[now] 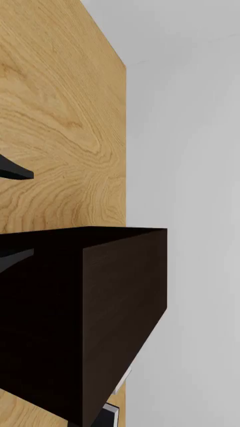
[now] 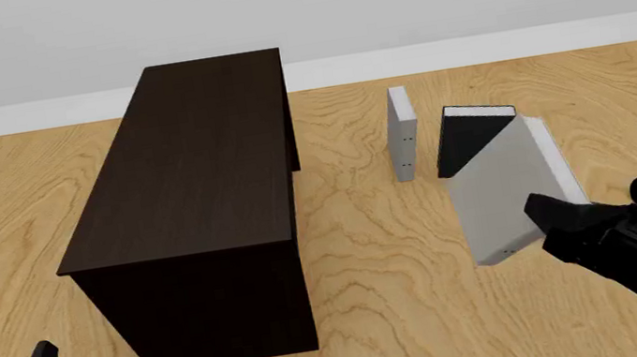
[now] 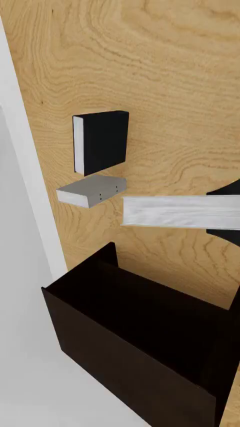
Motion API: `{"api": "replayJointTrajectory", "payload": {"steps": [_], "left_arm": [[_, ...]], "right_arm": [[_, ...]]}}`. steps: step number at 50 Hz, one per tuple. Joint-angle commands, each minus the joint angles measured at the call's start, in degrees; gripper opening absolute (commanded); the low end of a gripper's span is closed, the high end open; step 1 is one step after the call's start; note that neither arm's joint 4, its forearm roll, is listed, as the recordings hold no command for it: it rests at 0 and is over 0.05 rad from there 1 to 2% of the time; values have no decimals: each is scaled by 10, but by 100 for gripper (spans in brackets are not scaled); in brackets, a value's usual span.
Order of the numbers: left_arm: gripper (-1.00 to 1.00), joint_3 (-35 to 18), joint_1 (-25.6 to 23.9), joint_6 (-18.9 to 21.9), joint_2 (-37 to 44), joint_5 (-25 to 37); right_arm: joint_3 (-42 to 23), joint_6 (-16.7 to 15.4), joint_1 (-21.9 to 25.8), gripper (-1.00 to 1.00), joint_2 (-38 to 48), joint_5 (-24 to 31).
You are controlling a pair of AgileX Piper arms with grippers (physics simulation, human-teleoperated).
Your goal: Pick up the book on the right and place it under the cabinet shelf.
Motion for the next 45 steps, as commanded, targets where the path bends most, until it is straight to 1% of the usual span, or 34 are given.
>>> {"api": "replayJointTrajectory", "payload": {"steps": [1,14,19,21,25,28,30,34,45], "left_arm": [[100,0,0,0,0,0],[100,0,0,0,0,0],[100,0,0,0,0,-1],[100,0,0,0,0,0],[100,1,0,0,0,-2],[100,1,0,0,0,-1],[100,1,0,0,0,-1],[100,0,0,0,0,-1],[100,1,0,1,1,-2]], "right_arm": [[-7,19,-3,-100,2,1],[-7,22,-2,-100,-1,-2],[-6,41,11,-100,37,-39],[-3,55,19,-100,58,-61],[-1,65,26,-100,90,-93],[0,74,31,-100,125,-128],[2,87,40,-100,137,-144],[2,100,49,-100,175,-182],[-3,138,57,-100,279,-286]]}}
